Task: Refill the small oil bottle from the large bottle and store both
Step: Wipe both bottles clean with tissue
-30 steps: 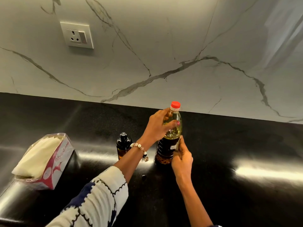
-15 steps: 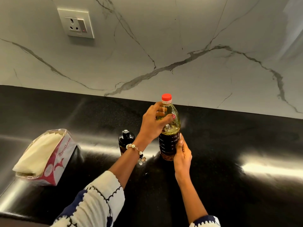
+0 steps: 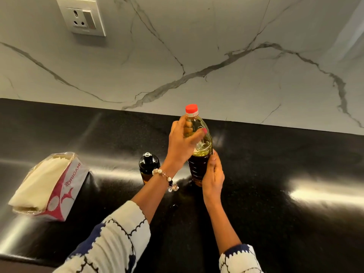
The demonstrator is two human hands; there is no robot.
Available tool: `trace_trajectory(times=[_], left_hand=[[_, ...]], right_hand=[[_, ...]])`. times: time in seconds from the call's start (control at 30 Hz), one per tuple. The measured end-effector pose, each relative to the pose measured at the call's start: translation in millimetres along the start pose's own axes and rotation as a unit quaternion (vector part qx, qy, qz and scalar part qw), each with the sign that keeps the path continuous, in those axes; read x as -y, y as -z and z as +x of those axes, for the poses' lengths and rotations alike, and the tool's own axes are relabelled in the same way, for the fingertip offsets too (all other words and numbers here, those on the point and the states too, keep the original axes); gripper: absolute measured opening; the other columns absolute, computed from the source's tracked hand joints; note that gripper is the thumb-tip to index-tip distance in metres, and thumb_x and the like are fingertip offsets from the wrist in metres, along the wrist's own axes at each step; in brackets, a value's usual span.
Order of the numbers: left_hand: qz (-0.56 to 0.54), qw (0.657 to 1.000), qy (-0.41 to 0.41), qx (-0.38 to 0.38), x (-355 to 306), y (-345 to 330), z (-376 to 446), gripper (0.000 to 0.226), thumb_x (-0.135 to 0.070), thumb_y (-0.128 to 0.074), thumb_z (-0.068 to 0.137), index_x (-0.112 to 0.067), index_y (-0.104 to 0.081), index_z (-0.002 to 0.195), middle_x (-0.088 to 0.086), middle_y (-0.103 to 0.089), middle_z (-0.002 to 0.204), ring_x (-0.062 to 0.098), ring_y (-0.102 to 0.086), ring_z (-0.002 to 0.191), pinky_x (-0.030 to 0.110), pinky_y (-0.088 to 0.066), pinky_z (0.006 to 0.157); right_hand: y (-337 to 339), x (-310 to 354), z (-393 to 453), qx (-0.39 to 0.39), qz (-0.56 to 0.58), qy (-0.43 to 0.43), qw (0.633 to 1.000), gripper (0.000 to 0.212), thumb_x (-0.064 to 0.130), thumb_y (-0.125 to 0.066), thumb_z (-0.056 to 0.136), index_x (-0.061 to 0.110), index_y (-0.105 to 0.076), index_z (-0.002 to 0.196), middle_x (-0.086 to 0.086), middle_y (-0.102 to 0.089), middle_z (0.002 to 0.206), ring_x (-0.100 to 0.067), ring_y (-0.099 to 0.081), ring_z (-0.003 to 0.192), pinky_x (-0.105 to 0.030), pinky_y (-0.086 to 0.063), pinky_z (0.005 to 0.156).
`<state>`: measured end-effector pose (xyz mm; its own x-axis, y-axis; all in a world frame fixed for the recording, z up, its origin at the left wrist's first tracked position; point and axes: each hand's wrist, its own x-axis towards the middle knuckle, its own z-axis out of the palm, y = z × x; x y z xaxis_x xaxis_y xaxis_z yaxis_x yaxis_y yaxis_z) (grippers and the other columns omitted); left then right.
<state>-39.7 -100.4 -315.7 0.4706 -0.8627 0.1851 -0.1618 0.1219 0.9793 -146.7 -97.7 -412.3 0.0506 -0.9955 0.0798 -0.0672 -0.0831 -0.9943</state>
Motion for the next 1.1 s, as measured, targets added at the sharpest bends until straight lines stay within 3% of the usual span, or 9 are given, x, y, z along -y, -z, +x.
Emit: trace_trajectory(times=[0.1,0.2,0.33,0.5,0.6,0.67,0.87,0.97,1.1], left_hand=[[-0.051,0.998,0.034,-0.009,2,3,3,0.041,-0.05,-0.072,0.067,-0.044,-0.055,0.104,0.009,-0.055,0.118,0.02,-0.063,0.106,0.047,-0.054,0.092],[-0.078,0.996,0.044,-0.008,4,5,4,0.044,-0.043,-0.073,0.071,-0.035,-0.055,0.11,0.009,-0.061,0.115,0.021,-0.065,0.104,0.049,-0.054,0.092],[-0.098,0.995,0.028,-0.002,5,3,0,0.03,-0.024,-0.069,0.084,-0.036,-0.053,0.105,0.002,-0.065,0.104,0.021,-0.066,0.1,0.048,-0.054,0.092],[-0.094,0.995,0.011,0.031,4,5,-2,0.028,-0.014,-0.067,0.088,-0.028,-0.052,0.107,0.002,-0.065,0.1,0.016,-0.068,0.094,0.036,-0.058,0.084],[-0.075,0.996,-0.007,0.038,4,5,-7,0.029,-0.013,-0.067,0.088,-0.029,-0.051,0.105,-0.002,-0.064,0.097,0.008,-0.067,0.09,0.027,-0.056,0.08],[-0.059,0.998,-0.019,0.03,6,6,-9,0.03,-0.015,-0.067,0.088,-0.03,-0.049,0.107,-0.002,-0.064,0.1,0.007,-0.066,0.093,0.026,-0.056,0.081],[-0.017,0.998,-0.047,0.027,5,7,-10,0.029,-0.026,-0.067,0.086,-0.038,-0.048,0.104,-0.003,-0.063,0.1,0.007,-0.065,0.093,0.027,-0.055,0.081],[-0.002,0.997,-0.067,0.031,3,3,-15,0.033,-0.041,-0.066,0.079,-0.036,-0.049,0.107,0.001,-0.063,0.101,0.01,-0.065,0.092,0.032,-0.057,0.083],[0.01,0.995,-0.082,0.058,4,-1,-22,0.05,-0.04,-0.066,0.079,-0.018,-0.049,0.121,0.006,-0.063,0.106,0.016,-0.065,0.097,0.041,-0.055,0.087]], right_hand=[[11,-23,-14,0.024,-0.033,-0.055,0.998,0.056,0.067,-0.026,0.092,0.04,-0.035,0.14,0.004,-0.044,0.142,-0.013,-0.04,0.133,-0.046,-0.036,0.109],[9,-19,-28,0.017,-0.066,-0.08,0.994,0.084,0.08,-0.016,0.081,0.03,-0.021,0.148,-0.002,-0.031,0.152,-0.02,-0.025,0.141,-0.039,-0.024,0.115],[-14,22,-40,0.018,-0.055,-0.02,0.998,0.096,0.086,-0.01,0.074,0.029,-0.005,0.152,0.002,-0.003,0.16,-0.012,0.004,0.146,-0.035,-0.004,0.117],[-19,42,-9,0.015,-0.032,0.041,0.999,0.088,0.081,-0.014,0.08,0.028,-0.023,0.149,0.002,-0.027,0.155,-0.014,-0.014,0.145,-0.034,-0.008,0.118],[-5,18,11,0.052,-0.02,0.031,0.998,0.059,0.074,-0.022,0.087,0.042,-0.043,0.132,0.009,-0.053,0.132,-0.015,-0.042,0.132,-0.052,-0.025,0.115],[7,-5,10,0.082,-0.032,0.007,0.996,0.044,0.07,-0.024,0.09,0.052,-0.047,0.123,0.013,-0.055,0.127,-0.013,-0.046,0.127,-0.051,-0.033,0.109],[21,-28,-26,0.084,-0.059,-0.064,0.993,0.074,0.078,-0.022,0.084,0.039,-0.025,0.146,0.007,-0.03,0.152,-0.018,-0.02,0.144,-0.051,-0.023,0.116],[9,1,-38,0.069,-0.007,-0.032,0.997,0.085,0.084,-0.024,0.078,0.036,-0.02,0.148,0.008,-0.026,0.152,-0.013,-0.024,0.142,-0.045,-0.025,0.116],[5,41,-23,0.061,0.087,-0.003,0.994,0.092,0.085,-0.031,0.074,0.029,-0.028,0.147,0.004,-0.037,0.149,-0.008,-0.037,0.135,-0.033,-0.034,0.11]])
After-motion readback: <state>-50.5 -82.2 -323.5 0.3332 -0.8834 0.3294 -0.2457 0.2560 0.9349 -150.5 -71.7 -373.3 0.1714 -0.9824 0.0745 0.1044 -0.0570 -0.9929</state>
